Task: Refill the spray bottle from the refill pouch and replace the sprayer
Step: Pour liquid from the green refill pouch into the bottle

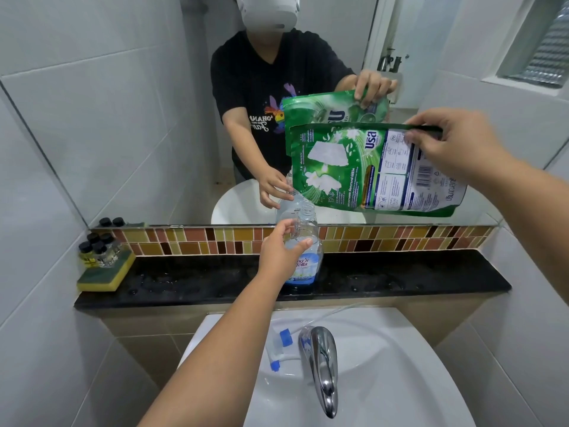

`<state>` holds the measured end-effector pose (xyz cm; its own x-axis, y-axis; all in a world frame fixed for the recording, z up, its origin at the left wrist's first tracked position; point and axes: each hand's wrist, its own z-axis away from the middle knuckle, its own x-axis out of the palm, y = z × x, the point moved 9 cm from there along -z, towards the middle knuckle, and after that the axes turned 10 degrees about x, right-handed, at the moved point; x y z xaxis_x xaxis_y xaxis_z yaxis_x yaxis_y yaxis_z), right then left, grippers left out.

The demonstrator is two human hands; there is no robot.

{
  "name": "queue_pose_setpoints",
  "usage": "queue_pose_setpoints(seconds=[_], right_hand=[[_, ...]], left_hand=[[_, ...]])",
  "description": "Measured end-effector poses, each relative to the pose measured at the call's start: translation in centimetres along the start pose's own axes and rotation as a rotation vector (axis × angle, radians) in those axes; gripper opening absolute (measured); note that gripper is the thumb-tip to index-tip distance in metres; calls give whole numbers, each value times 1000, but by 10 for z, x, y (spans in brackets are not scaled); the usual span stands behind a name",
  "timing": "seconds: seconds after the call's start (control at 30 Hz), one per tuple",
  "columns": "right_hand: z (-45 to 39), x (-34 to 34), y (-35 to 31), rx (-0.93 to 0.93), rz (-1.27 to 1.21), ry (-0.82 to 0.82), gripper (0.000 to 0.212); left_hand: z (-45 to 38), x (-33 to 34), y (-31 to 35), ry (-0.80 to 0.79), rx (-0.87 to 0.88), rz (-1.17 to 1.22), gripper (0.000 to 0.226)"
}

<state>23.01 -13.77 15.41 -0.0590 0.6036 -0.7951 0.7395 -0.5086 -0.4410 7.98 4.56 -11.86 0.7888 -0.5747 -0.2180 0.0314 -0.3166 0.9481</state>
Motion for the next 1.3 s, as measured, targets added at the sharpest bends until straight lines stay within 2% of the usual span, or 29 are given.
queue_pose_setpoints(seconds=[0.63,1.3], right_hand=[[-10,-5,-30,-114,104,46,16],[-15,-4,-44,-205,182,84,16]], left_hand=[[1,-1,3,-2,95,27,44],[2,0,2,3,97,49,46]])
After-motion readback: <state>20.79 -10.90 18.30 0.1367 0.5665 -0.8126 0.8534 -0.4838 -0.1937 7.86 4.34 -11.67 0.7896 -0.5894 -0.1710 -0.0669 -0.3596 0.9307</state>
